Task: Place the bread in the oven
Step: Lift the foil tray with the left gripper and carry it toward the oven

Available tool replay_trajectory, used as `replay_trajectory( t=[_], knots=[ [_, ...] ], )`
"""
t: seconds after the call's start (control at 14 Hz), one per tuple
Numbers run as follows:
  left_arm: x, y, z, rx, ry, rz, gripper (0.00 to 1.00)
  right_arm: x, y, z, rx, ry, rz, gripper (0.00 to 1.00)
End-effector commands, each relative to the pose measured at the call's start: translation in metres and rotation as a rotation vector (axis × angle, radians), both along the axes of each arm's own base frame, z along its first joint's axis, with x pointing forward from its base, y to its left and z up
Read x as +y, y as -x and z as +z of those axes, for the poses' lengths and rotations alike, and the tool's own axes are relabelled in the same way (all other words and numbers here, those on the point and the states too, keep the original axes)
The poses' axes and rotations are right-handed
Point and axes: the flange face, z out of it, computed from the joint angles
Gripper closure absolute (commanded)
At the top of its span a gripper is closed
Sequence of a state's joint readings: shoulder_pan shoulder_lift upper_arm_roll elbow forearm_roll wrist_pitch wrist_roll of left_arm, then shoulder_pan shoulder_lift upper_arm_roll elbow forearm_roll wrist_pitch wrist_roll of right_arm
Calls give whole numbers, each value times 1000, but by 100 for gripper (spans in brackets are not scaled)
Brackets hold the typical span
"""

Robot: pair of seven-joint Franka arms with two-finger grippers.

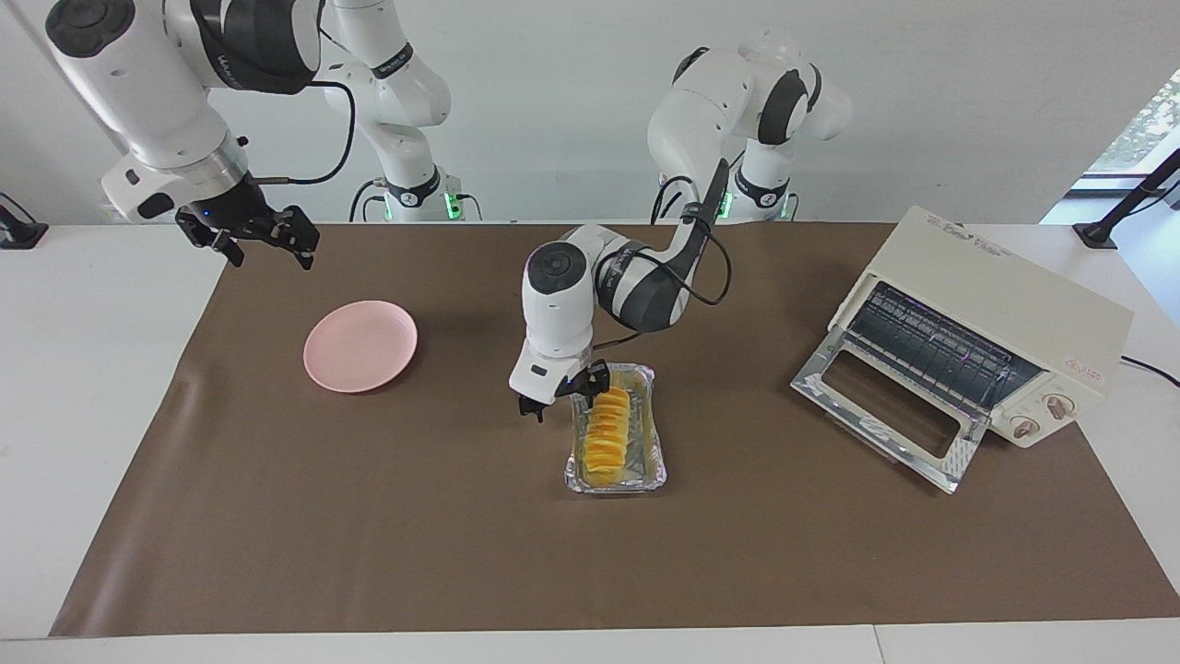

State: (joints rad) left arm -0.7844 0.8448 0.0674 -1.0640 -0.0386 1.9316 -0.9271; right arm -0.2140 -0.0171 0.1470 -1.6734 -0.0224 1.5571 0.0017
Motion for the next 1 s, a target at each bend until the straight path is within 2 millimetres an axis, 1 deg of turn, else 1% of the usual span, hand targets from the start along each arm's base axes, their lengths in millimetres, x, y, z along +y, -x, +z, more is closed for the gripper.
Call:
replay_trajectory(
  t=[0.0,0.07,0.14,0.21,0.28,0.57,0.71,0.85,0.93],
  knots=[
    [-10,10,-9,-14,-7,-28,37,2,9,14,-10,-6,-11,0],
    [-11,12,-11,-5,-2,-24,43,2,11,17,-15,-5,-12,0],
    [-14,14,-10,1,7,-24,63,2,11,17,-15,-5,-11,0],
    [-14,15,-10,11,11,-20,87,2,11,17,-15,-5,-11,0],
    [-13,13,-10,14,19,-14,100,2,11,17,-15,-5,-11,0],
    [-5,7,-9,29,21,7,100,2,11,17,-15,-5,-11,0],
    [11,3,1,81,-15,35,100,2,11,17,-15,-5,-11,0],
    [44,-12,42,87,-35,81,100,2,11,17,-15,-5,-11,0],
    [61,-18,55,98,-57,105,100,2,11,17,-15,-5,-11,0]
  ],
)
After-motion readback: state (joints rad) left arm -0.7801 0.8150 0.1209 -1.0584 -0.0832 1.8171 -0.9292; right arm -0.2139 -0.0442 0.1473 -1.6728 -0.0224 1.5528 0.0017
